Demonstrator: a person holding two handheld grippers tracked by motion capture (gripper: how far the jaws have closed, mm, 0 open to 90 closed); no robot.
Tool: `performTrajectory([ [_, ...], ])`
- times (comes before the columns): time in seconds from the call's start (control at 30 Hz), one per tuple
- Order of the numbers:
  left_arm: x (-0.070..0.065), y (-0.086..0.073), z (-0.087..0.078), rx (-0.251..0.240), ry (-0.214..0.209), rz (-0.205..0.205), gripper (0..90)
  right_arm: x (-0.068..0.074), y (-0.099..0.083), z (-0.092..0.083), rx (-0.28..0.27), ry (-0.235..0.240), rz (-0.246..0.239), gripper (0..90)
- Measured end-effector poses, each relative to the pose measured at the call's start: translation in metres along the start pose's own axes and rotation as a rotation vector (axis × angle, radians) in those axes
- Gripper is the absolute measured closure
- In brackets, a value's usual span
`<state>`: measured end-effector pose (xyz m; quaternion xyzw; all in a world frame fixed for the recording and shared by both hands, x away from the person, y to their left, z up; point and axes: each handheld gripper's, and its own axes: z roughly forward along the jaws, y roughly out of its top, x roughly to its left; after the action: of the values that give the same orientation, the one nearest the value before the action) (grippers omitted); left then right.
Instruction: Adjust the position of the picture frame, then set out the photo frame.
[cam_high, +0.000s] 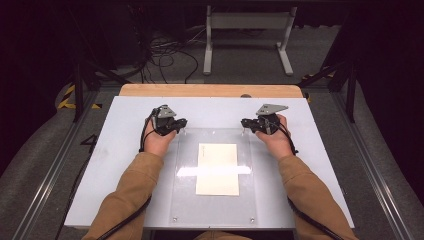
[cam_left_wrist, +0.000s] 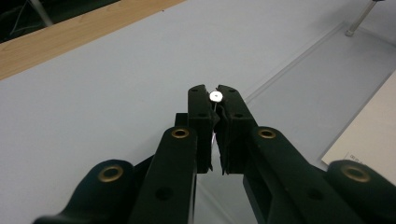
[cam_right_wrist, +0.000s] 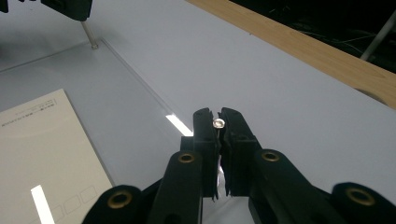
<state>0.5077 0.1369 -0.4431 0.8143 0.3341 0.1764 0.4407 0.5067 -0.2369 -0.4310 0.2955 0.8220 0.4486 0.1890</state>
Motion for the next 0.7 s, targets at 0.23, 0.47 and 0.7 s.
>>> performTrajectory([
  [0.23, 0.002, -0.004, -0.001, -0.031, -0.019, -0.046, 65.1, -0.004, -0.003, -0.001, -0.005, 0.020, 0.011, 79.7],
  [0.47, -0.001, -0.017, -0.018, -0.031, -0.011, -0.051, 33.2, -0.010, -0.008, 0.005, 0.019, 0.022, -0.045, 63.9],
  [0.7, -0.016, -0.022, -0.047, -0.045, -0.054, 0.016, 29.9, -0.010, -0.011, 0.006, 0.019, 0.050, -0.067, 79.7],
])
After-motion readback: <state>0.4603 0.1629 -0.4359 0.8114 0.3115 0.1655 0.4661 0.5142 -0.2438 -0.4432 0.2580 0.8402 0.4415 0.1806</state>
